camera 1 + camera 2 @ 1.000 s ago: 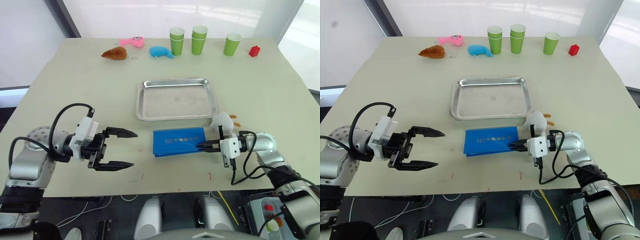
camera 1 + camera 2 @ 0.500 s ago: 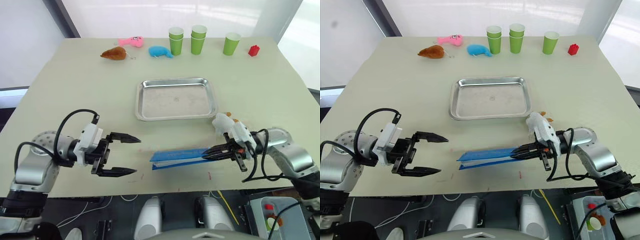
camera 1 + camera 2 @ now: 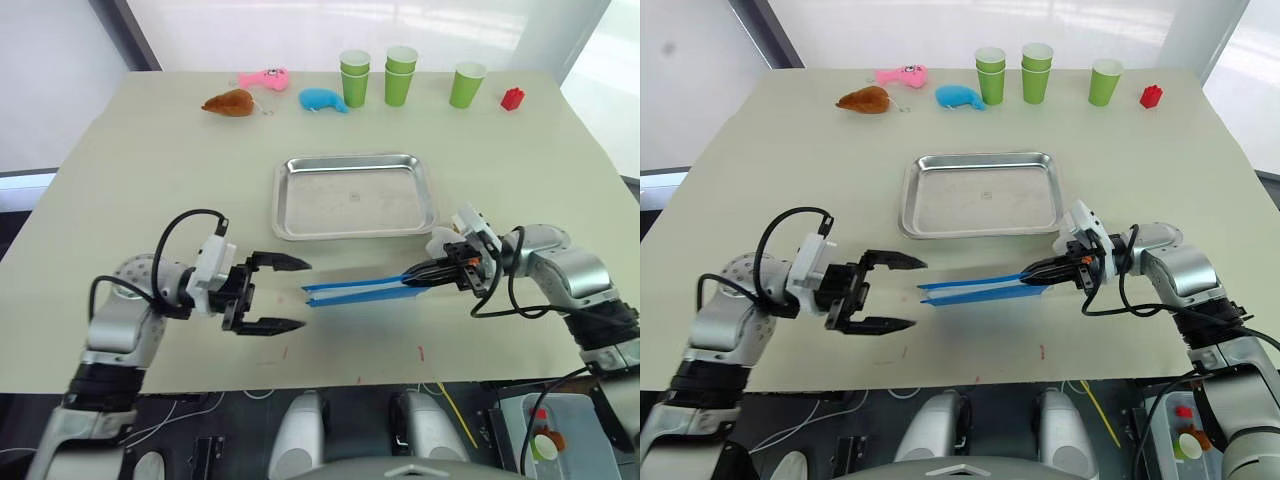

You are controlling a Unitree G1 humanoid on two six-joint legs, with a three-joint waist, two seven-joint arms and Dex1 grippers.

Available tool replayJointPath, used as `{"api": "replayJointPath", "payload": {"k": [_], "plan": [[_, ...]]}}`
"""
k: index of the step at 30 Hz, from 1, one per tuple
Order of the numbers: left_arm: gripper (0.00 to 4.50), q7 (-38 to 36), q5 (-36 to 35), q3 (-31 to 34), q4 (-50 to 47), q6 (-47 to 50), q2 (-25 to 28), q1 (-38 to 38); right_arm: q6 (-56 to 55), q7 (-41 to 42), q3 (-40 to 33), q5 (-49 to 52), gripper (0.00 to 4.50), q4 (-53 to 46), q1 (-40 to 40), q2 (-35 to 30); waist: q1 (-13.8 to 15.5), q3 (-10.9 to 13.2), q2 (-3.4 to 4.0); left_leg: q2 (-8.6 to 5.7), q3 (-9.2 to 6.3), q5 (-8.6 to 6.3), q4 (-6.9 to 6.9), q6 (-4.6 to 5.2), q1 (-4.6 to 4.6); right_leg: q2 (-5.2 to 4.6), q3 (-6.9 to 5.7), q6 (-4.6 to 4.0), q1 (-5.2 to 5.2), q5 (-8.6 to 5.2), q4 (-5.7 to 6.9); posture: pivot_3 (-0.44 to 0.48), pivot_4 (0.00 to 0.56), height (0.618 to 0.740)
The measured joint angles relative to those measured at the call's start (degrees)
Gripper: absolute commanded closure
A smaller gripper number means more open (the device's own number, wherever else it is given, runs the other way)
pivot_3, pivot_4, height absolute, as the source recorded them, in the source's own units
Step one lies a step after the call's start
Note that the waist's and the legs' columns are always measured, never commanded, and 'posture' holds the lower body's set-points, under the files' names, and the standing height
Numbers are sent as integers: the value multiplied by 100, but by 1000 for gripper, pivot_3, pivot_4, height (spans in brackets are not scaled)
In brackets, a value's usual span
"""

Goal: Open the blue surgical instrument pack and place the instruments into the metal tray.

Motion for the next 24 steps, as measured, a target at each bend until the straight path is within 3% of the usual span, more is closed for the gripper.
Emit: {"api": "replayJointPath", "payload": {"k": [11,15,22,24], "plan": [[0,-120,112,-122,762,-49,-283,-291,178,21,-76,-180,4458,334,-245,205,-15,0,0,2,-5,0,4,0,2,4,-2,-3,0,2,6,0,150,740],[1005,-118,115,-127,840,-51,-441,-295,220,13,-119,-210,4500,339,-244,268,-19,0,0,2,-5,0,4,0,1,5,-2,-3,0,2,7,0,150,740],[3802,-118,116,-119,1065,-52,-543,-379,207,9,-202,-301,4500,337,-222,331,-17,0,0,2,-7,0,7,0,2,5,-2,-3,0,3,10,0,150,740],[4309,-118,117,-105,1070,-52,-543,-396,196,9,-211,-310,4500,335,-214,342,-17,0,0,2,-7,0,7,0,2,5,-2,-3,0,3,10,0,150,740]]}}
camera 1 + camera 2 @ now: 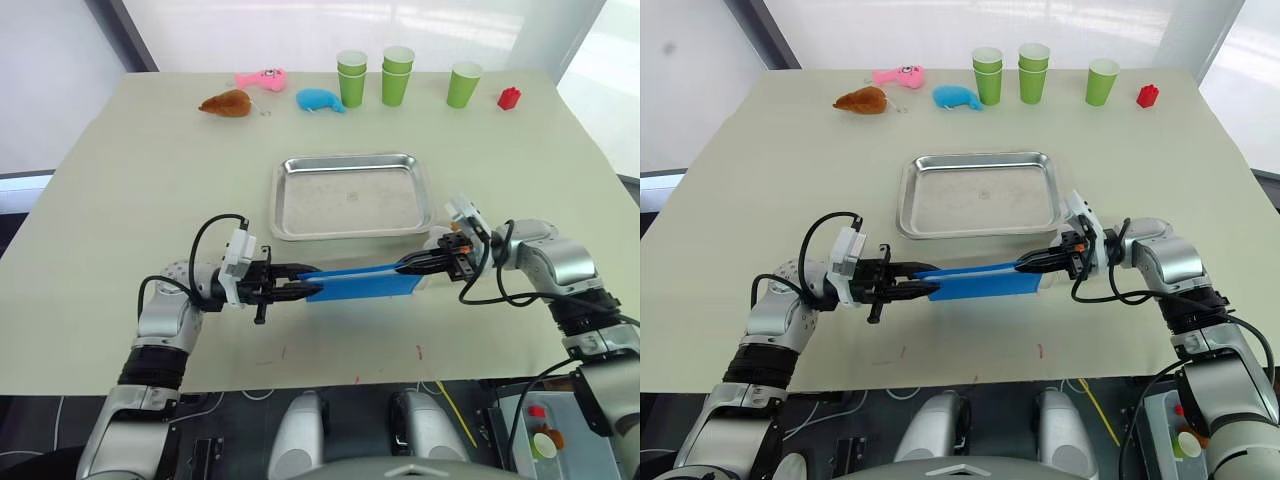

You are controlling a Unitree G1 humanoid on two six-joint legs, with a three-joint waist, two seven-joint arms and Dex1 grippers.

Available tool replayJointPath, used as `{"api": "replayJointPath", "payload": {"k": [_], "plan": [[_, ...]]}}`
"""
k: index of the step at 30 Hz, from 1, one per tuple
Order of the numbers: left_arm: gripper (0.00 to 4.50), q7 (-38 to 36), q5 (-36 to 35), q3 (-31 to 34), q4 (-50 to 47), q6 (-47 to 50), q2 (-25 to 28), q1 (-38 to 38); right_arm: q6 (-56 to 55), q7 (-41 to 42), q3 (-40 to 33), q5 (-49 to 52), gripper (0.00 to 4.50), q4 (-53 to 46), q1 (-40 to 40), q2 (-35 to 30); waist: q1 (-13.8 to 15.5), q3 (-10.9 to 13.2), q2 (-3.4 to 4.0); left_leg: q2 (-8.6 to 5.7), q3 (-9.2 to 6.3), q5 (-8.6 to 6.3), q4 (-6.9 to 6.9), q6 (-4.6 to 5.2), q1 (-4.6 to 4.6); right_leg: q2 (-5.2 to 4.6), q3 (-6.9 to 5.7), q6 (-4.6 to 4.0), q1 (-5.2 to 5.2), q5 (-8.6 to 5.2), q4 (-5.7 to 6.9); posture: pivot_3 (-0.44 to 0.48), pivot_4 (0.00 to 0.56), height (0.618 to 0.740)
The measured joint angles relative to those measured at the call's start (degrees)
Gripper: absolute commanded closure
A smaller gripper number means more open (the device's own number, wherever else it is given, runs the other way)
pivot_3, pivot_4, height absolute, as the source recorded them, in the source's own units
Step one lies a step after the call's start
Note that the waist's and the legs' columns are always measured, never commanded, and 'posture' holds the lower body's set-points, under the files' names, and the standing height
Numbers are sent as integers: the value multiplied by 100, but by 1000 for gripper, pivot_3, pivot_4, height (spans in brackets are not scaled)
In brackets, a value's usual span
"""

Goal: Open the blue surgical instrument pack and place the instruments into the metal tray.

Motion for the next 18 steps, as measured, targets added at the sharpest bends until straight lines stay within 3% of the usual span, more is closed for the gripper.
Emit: {"api": "replayJointPath", "payload": {"k": [4,7,12,13,14,15,18], "plan": [[4309,0,5,13,39,-20,-21,-4,15,-46,-48,-28,4500,0,5,34,0,0,0,0,0,0,0,0,0,0,0,0,0,0,-1,0,150,740],[4500,11,15,15,28,-48,-76,18,112,-91,-137,-4,3574,-52,86,30,8,0,0,0,0,0,0,0,0,0,0,0,1,0,-1,0,150,740],[4500,14,10,16,-39,-119,-140,110,299,-314,-546,141,1228,-106,299,-89,36,0,0,-1,1,0,2,0,-1,-2,1,0,2,0,-2,0,150,740],[4500,15,14,16,-37,-119,-140,105,301,-327,-644,154,575,-107,302,-146,35,0,0,-1,1,0,3,0,-1,-2,0,1,3,0,-1,0,150,740],[4500,16,14,16,-37,-119,-140,103,301,-334,-697,163,492,-107,302,-175,35,0,0,-1,1,0,3,0,-2,-1,0,1,3,0,-1,0,150,740],[4500,16,25,14,-32,-119,-140,87,292,-361,-877,209,82,-108,324,-295,39,0,0,-1,1,0,3,0,-1,-1,0,1,3,0,-1,0,150,740],[4500,16,45,27,-20,-128,-131,72,65,-493,-1289,222,35,-63,371,-441,35,0,0,-1,0,0,2,0,-2,-1,0,1,3,0,-4,0,150,740]]}}
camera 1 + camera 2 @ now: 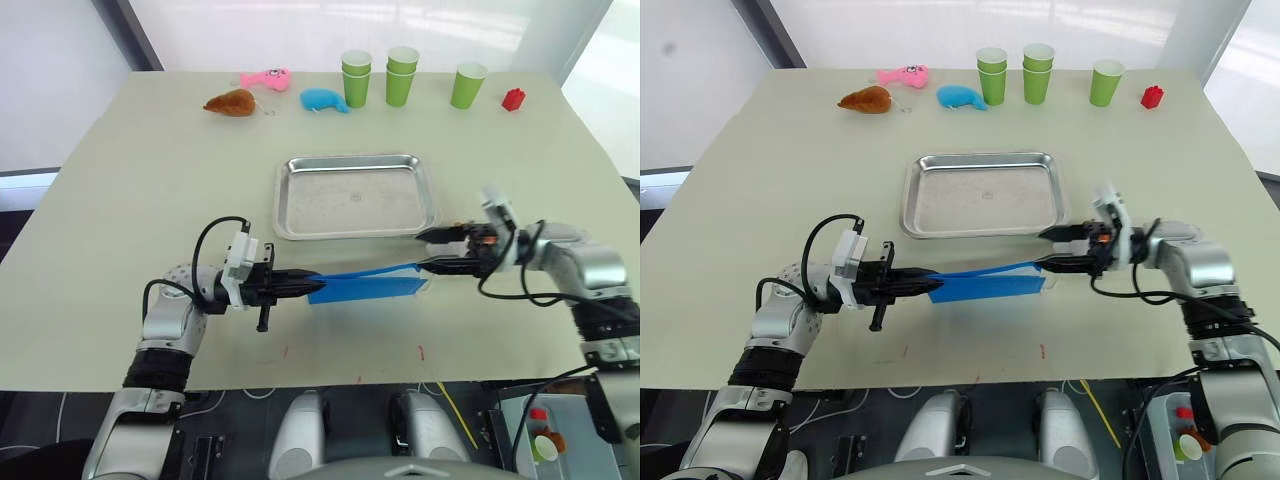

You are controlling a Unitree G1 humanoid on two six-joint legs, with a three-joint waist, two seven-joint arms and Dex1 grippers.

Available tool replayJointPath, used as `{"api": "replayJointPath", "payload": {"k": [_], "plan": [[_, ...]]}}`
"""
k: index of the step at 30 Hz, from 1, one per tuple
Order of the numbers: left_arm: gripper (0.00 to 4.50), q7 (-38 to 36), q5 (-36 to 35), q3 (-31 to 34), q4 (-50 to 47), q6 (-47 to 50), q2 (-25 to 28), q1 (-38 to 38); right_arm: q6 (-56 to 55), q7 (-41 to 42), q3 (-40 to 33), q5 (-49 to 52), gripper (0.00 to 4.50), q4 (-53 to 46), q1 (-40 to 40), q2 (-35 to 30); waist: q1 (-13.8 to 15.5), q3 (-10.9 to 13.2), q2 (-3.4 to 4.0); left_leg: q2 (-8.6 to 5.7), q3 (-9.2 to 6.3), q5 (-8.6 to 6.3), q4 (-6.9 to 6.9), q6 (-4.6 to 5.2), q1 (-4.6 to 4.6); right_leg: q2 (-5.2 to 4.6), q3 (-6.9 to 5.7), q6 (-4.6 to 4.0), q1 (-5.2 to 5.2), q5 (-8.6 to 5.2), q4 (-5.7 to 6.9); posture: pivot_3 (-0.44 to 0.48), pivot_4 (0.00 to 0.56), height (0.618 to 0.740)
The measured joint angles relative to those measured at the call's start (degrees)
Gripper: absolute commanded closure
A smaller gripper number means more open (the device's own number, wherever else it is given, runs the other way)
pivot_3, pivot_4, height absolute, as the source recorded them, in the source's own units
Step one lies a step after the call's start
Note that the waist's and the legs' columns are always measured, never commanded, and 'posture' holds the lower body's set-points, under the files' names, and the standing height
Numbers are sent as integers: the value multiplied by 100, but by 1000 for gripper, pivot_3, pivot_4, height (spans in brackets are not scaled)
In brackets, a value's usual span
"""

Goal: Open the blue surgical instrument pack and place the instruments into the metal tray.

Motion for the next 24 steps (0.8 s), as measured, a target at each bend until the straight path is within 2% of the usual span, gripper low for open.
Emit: {"api": "replayJointPath", "payload": {"k": [4,9,14,16,19,20,21,22,24], "plan": [[4500,-4,87,-8,157,-30,-5,-175,-545,-475,-366,-194,35,529,-6,4,-17,0,0,0,2,0,0,0,2,0,1,1,0,1,3,0,150,740],[4500,-5,92,-10,163,-39,-10,-184,-1179,-964,-203,-953,35,1158,45,-15,-25,0,0,0,4,0,0,0,0,0,3,1,0,1,0,0,150,740],[4500,-2,127,-11,161,-90,-12,-186,-1181,-1131,-65,-1228,35,1569,160,33,-26,0,0,0,4,1,1,-1,2,0,3,1,1,1,2,0,150,740],[4500,2,141,-13,159,-111,-23,-186,-1104,-1048,-43,-1224,582,1529,212,27,-25,-1,0,0,3,0,2,-1,3,0,3,1,3,1,2,0,150,740],[4500,8,161,-13,152,-129,-38,-185,-946,-897,-52,-1147,1908,1418,336,21,-19,-1,0,0,2,0,2,0,5,0,2,1,6,1,2,0,150,740],[4500,12,165,-13,149,-131,-39,-184,-844,-848,-59,-1086,2225,1320,394,15,-17,-1,1,0,1,0,2,0,5,0,2,1,6,1,2,0,150,740],[4500,16,168,-13,146,-132,-43,-183,-737,-797,-72,-1023,2921,1231,444,4,-15,-1,1,0,1,0,3,0,5,0,2,1,7,1,2,0,150,740],[4500,21,170,-13,146,-132,-46,-183,-667,-769,-88,-979,3238,1176,473,-11,-14,-1,1,0,2,0,3,0,5,0,2,1,7,1,2,0,150,740],[4500,30,175,-10,143,-136,-51,-181,-449,-716,-126,-847,4258,1003,549,-76,-11,-1,0,0,1,0,3,0,5,0,2,1,7,1,2,0,150,740]]}}
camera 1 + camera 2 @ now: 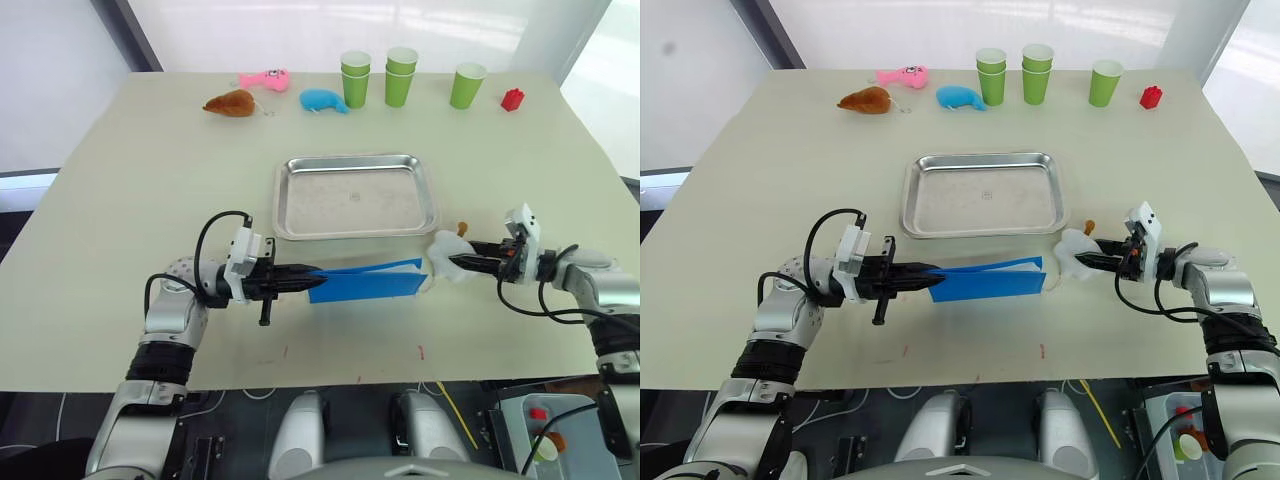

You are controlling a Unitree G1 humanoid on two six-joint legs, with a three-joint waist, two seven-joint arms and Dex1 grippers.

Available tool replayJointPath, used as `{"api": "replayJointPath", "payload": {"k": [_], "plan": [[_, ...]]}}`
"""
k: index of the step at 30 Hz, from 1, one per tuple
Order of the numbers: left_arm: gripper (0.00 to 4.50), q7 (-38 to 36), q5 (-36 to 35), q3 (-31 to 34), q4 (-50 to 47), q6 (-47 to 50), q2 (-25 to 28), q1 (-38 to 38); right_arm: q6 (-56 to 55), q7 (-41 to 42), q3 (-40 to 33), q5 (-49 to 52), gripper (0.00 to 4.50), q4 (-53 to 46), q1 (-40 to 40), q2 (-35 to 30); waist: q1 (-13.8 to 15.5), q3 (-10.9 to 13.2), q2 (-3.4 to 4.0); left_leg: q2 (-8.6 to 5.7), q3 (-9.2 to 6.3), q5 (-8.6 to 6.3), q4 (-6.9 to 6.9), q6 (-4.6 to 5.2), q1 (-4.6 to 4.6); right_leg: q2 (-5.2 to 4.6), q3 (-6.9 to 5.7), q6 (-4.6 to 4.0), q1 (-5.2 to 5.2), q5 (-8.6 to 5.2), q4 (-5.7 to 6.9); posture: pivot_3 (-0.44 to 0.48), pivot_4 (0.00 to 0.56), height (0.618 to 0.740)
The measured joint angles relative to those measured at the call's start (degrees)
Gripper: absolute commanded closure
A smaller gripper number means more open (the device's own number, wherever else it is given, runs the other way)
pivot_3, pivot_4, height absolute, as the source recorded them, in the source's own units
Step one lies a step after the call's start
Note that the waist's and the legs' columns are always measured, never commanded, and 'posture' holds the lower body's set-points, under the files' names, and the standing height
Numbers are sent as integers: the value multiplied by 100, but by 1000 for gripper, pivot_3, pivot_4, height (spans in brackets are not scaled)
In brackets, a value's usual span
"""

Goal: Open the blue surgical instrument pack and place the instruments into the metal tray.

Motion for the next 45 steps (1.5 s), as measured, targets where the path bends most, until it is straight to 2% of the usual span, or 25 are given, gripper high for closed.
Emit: {"api": "replayJointPath", "payload": {"k": [1,10,14,26,29,37,45], "plan": [[4500,2,1,1,0,-1,-2,1,94,17,-42,70,4455,-61,27,-13,1,0,0,0,0,0,0,0,0,0,0,0,0,0,0,0,150,740],[4500,68,32,-5,-3,-46,-22,-17,1100,-41,-959,1030,4455,-542,273,-195,8,1,1,-1,-1,0,0,0,-2,0,1,1,0,0,1,0,150,740],[4500,32,196,-66,193,-63,-28,-398,1739,-330,-1662,1780,4455,-1020,168,-316,26,1,1,-1,-3,0,1,0,-4,3,1,2,1,1,0,0,150,740],[4500,-13,551,-273,1089,-494,-373,-1077,2520,-1346,-1967,2826,4455,-1766,-780,76,-2,1,2,-1,-4,0,1,1,-10,8,7,2,-1,1,-5,0,150,740],[4500,-13,576,-264,1218,-563,-414,-1139,2597,-1419,-1858,2890,4455,-1834,-895,147,6,1,2,-1,-3,0,1,1,-13,7,8,2,-2,1,-8,0,150,740],[4500,-13,645,-271,1384,-675,-590,-1233,2490,-1372,-728,2657,4455,-2483,-1209,531,3,1,2,-2,-7,0,2,1,-13,8,7,2,-3,1,-1,0,150,740],[4500,-18,729,-266,1544,-758,-671,-1341,1078,-1135,699,1276,4455,-2627,-1200,1064,-3,0,2,-2,-8,0,5,1,-12,10,7,2,-3,1,1,0,150,740]]}}
